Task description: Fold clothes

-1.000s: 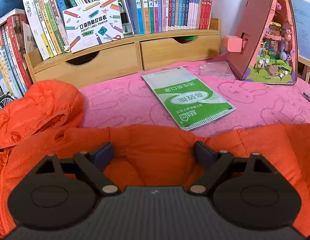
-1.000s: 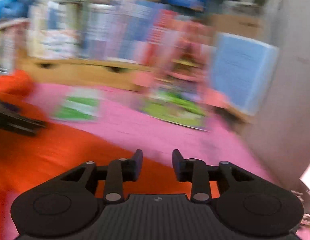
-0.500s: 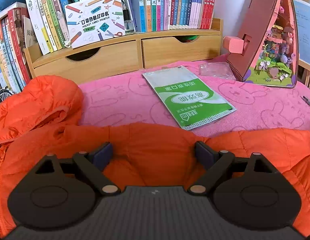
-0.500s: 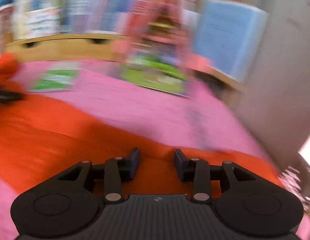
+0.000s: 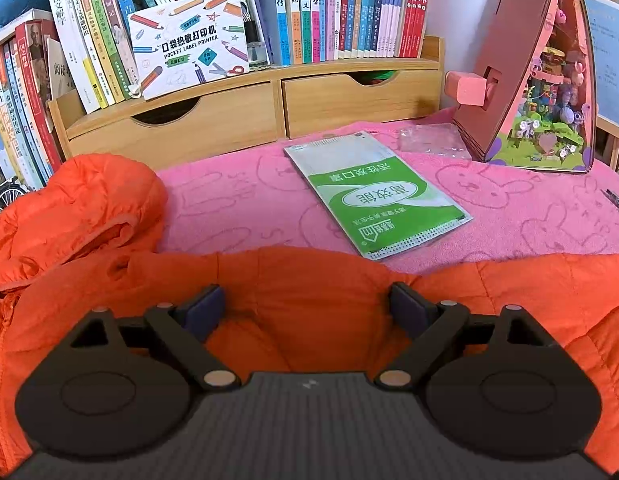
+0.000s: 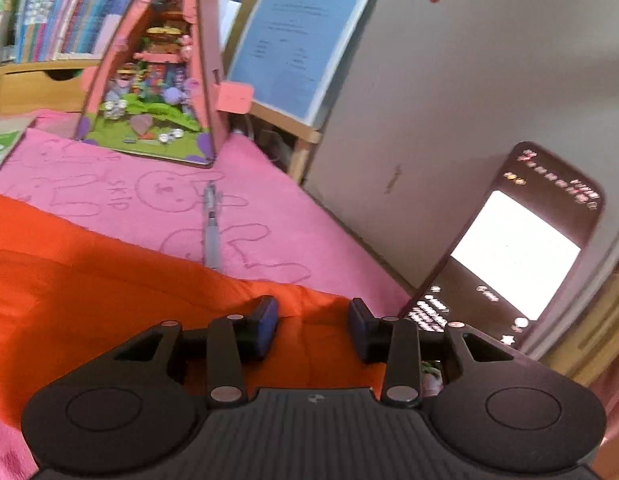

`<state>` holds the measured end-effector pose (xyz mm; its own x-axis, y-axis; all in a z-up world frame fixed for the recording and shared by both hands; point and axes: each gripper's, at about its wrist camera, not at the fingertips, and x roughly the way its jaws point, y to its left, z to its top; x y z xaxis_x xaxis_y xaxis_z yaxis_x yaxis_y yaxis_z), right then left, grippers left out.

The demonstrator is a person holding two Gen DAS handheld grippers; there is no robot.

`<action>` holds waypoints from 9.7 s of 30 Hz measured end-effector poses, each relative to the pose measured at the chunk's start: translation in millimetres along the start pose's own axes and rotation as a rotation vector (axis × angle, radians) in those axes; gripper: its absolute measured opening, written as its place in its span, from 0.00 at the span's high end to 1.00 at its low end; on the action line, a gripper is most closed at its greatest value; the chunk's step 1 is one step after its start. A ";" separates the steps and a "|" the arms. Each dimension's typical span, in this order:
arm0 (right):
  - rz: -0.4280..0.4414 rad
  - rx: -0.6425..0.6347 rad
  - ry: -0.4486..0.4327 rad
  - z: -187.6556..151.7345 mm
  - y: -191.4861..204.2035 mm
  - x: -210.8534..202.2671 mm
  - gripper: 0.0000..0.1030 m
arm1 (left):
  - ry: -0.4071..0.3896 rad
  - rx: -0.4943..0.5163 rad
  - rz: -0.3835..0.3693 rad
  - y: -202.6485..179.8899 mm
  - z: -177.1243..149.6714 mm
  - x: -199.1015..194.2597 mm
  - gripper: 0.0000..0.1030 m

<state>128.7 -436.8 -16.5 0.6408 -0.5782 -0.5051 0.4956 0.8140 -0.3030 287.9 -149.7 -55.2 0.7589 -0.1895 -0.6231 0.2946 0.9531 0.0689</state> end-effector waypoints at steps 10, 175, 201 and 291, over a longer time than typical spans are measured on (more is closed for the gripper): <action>0.754 0.247 0.025 55.7 96.8 -43.6 0.63 | 0.007 -0.022 -0.019 4.0 0.5 0.9 0.11; 1.059 -0.174 -0.025 -20.2 247.8 -233.8 0.15 | -0.029 -0.355 0.177 169.2 -174.0 -231.0 0.48; 0.815 -0.183 -0.282 -123.2 133.8 -245.2 0.05 | -0.138 -0.210 0.339 155.8 -240.8 -280.6 0.26; 0.879 -0.231 0.089 -147.0 78.6 -341.4 0.00 | 0.246 -0.139 0.291 14.3 -230.2 -357.6 0.00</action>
<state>-137.2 -167.1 13.4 0.6795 0.2543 -0.6882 -0.2855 0.9557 0.0713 -113.0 -14.0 -10.8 0.6322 0.1388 -0.7622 -0.0058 0.9846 0.1745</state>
